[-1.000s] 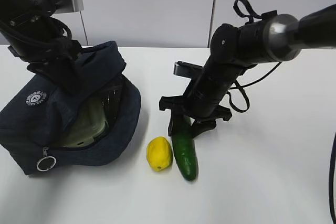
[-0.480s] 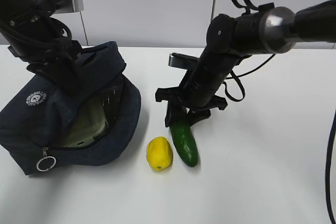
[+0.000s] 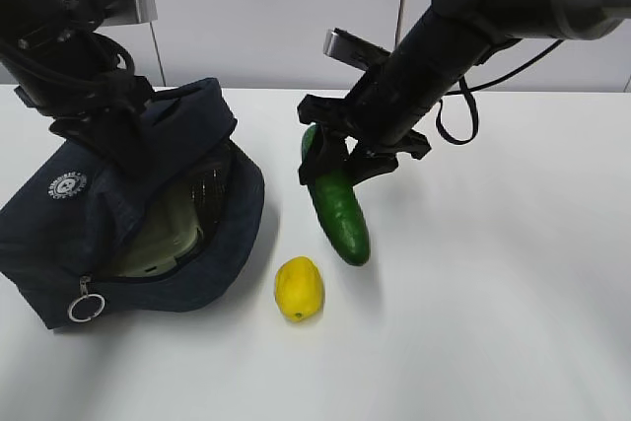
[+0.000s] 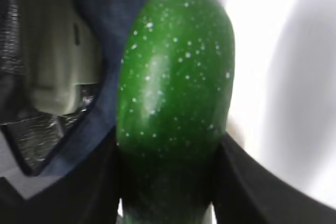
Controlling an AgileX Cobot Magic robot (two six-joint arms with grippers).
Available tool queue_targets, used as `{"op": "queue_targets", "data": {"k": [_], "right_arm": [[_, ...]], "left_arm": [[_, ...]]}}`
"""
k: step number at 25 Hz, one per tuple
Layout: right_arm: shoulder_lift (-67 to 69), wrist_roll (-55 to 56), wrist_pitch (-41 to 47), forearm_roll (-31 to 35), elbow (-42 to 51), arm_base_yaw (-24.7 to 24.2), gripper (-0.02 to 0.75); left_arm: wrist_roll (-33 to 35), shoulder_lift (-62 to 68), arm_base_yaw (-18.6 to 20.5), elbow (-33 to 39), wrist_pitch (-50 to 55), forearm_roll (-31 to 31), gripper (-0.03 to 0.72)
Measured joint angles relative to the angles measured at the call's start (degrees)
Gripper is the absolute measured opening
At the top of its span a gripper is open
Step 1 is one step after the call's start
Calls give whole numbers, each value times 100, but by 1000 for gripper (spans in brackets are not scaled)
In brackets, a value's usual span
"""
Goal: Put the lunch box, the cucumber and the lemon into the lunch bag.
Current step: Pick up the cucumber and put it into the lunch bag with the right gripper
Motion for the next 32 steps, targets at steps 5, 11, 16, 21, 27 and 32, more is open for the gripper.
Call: {"op": "queue_targets", "data": {"k": [5, 11, 16, 21, 27, 32], "right_arm": [[0, -600, 175, 941, 11, 0, 344], [0, -1401, 245, 2122, 556, 0, 344], [0, -2034, 245, 2913, 907, 0, 344], [70, -2236, 195, 3281, 920, 50, 344], [359, -2529, -15, 3842, 920, 298, 344], [646, -3027, -134, 4580, 930, 382, 344]], "left_arm": [[0, 0, 0, 0, 10, 0, 5], [0, 0, 0, 0, 10, -23, 5], [0, 0, 0, 0, 10, -71, 5], [0, 0, 0, 0, 10, -135, 5], [0, 0, 0, 0, 10, -158, 5], [0, 0, 0, 0, 10, -158, 5]]}}
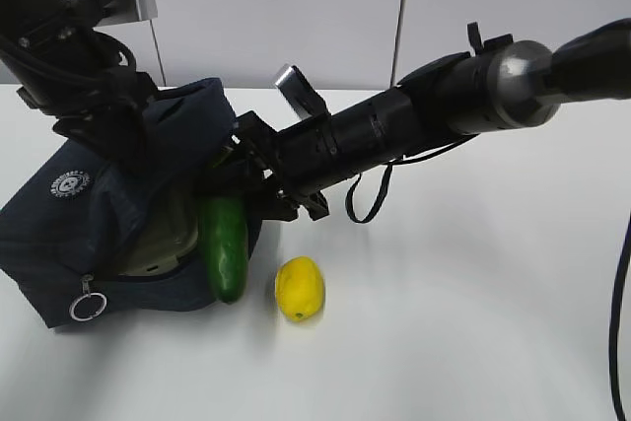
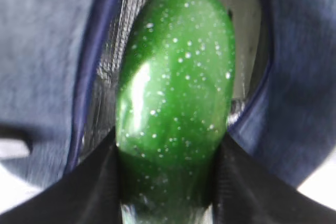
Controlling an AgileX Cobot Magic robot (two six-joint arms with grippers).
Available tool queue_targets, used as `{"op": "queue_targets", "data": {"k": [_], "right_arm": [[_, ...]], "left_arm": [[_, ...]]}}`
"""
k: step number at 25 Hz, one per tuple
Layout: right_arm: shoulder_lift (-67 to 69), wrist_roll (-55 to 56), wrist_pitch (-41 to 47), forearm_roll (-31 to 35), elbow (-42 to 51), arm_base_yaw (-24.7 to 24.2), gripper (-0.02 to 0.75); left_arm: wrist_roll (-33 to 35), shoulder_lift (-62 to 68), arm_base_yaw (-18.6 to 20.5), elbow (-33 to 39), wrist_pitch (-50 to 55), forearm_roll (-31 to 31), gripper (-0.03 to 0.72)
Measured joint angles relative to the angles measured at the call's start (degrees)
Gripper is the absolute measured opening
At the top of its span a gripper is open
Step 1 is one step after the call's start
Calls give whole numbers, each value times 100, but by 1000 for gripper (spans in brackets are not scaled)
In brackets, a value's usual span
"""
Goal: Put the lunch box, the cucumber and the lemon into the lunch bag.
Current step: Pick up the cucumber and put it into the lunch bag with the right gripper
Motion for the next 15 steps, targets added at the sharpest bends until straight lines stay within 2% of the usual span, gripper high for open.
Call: {"op": "queue_targets", "data": {"k": [15], "right_arm": [[462, -1581, -604, 1854, 0, 367, 342]], "left_arm": [[0, 0, 0, 0, 0, -52, 5]]}}
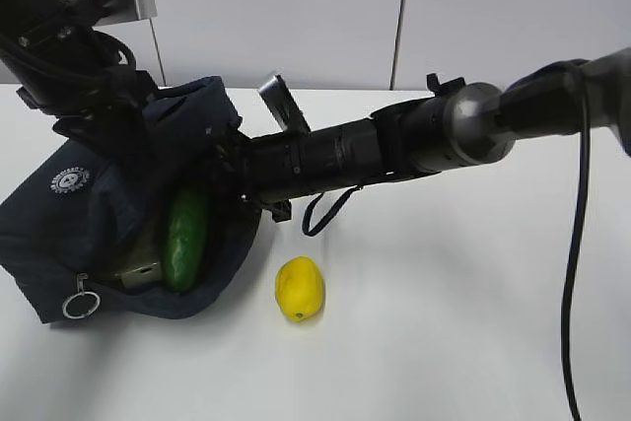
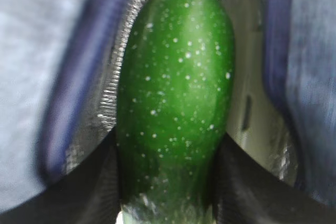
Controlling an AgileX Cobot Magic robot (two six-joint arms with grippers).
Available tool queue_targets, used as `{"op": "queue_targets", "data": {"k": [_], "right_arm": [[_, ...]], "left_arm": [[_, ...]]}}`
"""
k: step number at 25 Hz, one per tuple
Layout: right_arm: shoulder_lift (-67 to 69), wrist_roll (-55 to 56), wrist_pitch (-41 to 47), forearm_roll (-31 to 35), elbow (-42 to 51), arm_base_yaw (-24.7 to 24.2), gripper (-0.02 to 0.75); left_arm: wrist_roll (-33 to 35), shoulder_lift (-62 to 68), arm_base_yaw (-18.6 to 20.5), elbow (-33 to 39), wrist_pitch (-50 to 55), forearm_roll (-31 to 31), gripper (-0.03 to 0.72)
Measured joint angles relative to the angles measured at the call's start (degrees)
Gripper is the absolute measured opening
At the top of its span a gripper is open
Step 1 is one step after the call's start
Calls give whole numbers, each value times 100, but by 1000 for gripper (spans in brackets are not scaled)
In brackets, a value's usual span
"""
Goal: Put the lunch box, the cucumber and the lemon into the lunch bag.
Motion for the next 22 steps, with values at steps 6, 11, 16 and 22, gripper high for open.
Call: {"op": "queue_targets", "data": {"k": [6, 11, 16, 22], "right_arm": [[14, -236, -160, 118, -26, 25, 342], [14, -292, -228, 118, -186, 25, 342], [14, -316, -438, 118, -327, 35, 342], [14, -401, -463, 122, -327, 45, 342]], "left_arm": [[14, 0, 0, 0, 0, -93, 5], [40, 0, 13, 0, 0, -228, 5], [40, 0, 13, 0, 0, -383, 5], [58, 0, 13, 0, -10, -457, 5]]}}
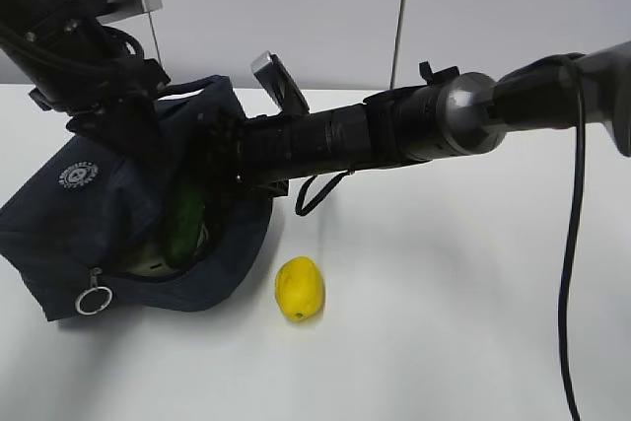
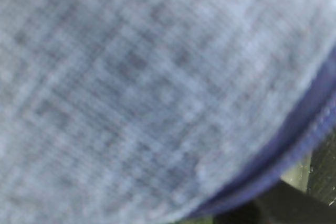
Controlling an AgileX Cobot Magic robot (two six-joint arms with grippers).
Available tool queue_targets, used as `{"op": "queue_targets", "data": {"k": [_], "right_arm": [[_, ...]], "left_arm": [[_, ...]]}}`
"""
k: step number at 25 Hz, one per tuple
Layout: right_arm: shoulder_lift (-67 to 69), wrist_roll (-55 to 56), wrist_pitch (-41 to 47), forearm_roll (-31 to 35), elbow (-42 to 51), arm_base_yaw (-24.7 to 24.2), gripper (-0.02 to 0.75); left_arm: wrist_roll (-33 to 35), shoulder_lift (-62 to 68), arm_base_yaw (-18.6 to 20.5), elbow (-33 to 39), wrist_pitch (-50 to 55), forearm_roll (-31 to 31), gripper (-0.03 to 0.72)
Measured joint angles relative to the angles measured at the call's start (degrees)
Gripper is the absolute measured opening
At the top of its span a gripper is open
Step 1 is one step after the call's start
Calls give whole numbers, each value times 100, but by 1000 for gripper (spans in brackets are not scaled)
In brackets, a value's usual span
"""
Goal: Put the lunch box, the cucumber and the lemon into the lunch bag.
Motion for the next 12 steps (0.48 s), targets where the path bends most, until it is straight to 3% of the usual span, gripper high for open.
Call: {"op": "queue_targets", "data": {"k": [7, 12], "right_arm": [[0, -137, -48, 31, -22, 112, 349], [5, -149, -60, 31, -22, 112, 442]], "left_arm": [[54, 0, 4, 0, 0, -117, 5], [67, 0, 4, 0, 0, -148, 5]]}}
